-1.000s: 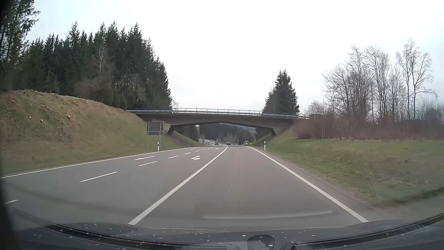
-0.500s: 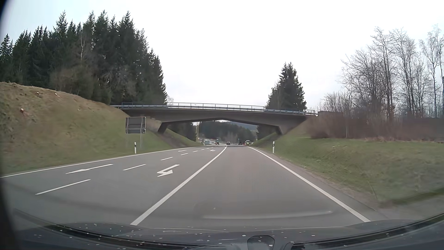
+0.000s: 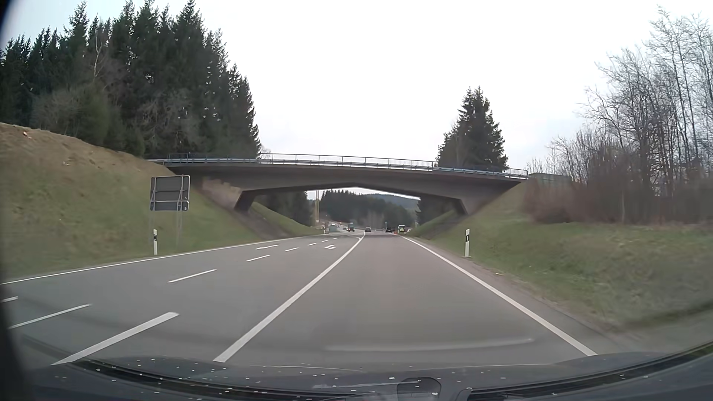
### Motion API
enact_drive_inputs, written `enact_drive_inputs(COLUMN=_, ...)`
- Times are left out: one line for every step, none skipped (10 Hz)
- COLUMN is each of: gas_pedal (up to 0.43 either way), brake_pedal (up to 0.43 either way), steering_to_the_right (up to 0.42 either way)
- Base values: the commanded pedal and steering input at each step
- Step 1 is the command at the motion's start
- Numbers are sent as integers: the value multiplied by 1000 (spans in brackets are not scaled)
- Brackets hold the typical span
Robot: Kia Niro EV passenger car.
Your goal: Follow the waypoints while adhering to traffic rules and regulations
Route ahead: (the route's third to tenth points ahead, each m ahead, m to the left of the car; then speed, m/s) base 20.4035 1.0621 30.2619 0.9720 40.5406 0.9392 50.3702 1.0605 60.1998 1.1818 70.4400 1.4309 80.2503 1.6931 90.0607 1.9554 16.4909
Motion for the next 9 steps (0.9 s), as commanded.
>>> enact_drive_inputs(gas_pedal=98, brake_pedal=0, steering_to_the_right=-3)
enact_drive_inputs(gas_pedal=98, brake_pedal=0, steering_to_the_right=-3)
enact_drive_inputs(gas_pedal=98, brake_pedal=0, steering_to_the_right=-3)
enact_drive_inputs(gas_pedal=98, brake_pedal=0, steering_to_the_right=-1)
enact_drive_inputs(gas_pedal=98, brake_pedal=0, steering_to_the_right=0)
enact_drive_inputs(gas_pedal=98, brake_pedal=0, steering_to_the_right=0)
enact_drive_inputs(gas_pedal=98, brake_pedal=0, steering_to_the_right=0)
enact_drive_inputs(gas_pedal=98, brake_pedal=0, steering_to_the_right=0)
enact_drive_inputs(gas_pedal=98, brake_pedal=0, steering_to_the_right=0)
